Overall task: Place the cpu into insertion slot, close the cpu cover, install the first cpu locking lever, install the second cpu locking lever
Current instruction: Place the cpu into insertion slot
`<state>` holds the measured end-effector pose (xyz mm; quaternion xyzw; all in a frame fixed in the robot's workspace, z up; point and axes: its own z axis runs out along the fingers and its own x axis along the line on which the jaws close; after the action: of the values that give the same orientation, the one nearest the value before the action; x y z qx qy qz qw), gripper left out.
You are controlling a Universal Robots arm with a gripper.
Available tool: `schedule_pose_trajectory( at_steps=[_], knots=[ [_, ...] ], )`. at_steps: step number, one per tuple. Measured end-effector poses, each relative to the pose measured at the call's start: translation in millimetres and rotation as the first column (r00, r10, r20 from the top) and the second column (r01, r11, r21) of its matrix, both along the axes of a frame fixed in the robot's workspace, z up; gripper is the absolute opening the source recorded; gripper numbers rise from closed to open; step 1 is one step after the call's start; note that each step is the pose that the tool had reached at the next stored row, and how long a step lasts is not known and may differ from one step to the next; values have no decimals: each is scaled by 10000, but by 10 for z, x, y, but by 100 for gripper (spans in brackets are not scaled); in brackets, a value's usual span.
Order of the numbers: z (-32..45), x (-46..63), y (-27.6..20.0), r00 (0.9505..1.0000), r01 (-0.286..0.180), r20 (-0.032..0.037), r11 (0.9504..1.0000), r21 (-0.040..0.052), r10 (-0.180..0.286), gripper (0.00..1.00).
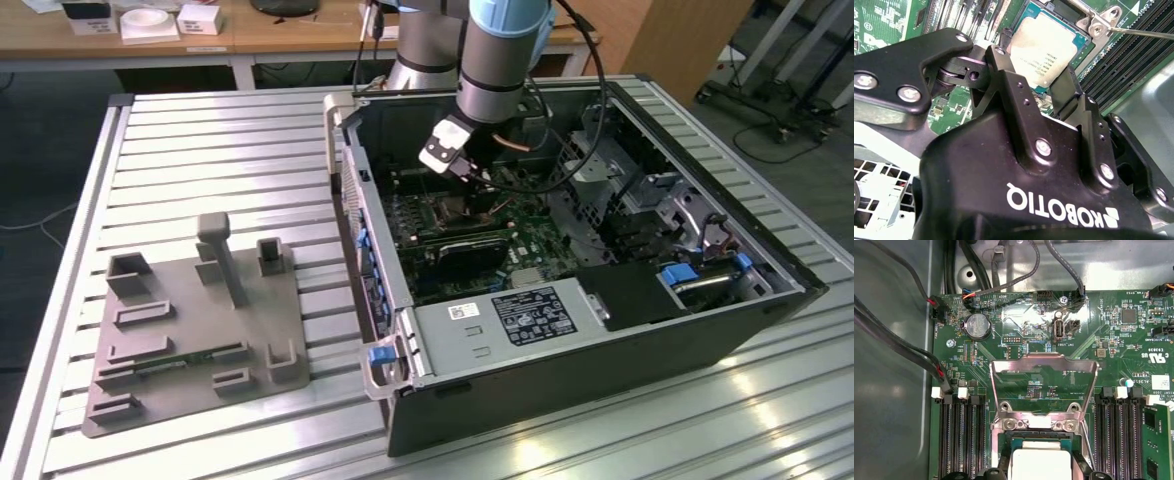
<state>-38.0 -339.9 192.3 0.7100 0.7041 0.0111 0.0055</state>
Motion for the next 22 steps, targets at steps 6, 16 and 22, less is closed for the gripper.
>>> schedule_pose_trajectory(
  at_steps=[6,16,22],
  knots=[
    [-1,1,0,10000,0,-1,10000,0,0,54],
    [-1,15,2,10000,-50,1,10000,0,50,54],
    [-1,16,2,10000,-62,1,10000,0,62,54]
  ],
)
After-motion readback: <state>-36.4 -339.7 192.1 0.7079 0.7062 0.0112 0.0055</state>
